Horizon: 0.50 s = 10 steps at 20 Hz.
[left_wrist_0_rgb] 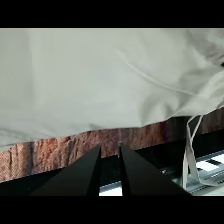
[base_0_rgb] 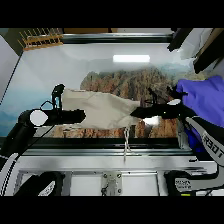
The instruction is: Fold the clothes and pants, and hang the long-sleeved shirts on hangers.
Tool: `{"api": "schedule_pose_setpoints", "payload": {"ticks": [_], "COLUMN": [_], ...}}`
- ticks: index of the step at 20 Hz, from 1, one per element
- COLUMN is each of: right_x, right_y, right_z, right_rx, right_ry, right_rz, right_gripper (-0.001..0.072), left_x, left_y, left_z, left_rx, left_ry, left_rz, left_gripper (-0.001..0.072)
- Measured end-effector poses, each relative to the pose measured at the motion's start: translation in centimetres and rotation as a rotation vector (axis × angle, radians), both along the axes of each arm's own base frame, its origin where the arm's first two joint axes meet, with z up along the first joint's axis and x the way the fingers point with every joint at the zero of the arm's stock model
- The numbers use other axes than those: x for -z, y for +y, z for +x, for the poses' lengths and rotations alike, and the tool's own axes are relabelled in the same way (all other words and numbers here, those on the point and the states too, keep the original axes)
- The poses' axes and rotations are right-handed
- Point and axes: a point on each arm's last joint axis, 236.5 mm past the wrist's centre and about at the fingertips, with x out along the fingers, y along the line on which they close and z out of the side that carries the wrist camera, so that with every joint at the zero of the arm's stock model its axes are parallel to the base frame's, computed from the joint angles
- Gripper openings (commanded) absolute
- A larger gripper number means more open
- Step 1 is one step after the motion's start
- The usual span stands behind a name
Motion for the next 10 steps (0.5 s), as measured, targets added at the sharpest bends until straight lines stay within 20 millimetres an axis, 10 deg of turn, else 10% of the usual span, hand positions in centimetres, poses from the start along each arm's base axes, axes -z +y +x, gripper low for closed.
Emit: {"api": "schedule_pose_setpoints", "payload": {"ticks": [6, 10], "right_x": [-14.9, -23.6], "right_y": [-12.5, -24.3], "right_z": [7.5, 7.4], "right_rx": [0.367, 0.704], "right_ry": [-0.189, -0.252], "right_rz": [-0.194, -0.234], "right_gripper": [0.0018, 0.0018], "left_x": [0.0, 0.0], "left_y": [0.0, 0.0], "left_z": [0.1, 0.1], "left_rx": [0.001, 0.001], "left_ry": [-0.003, -0.004], "left_rz": [0.001, 0.002], "left_gripper": [0.0112, 0.0112]}}
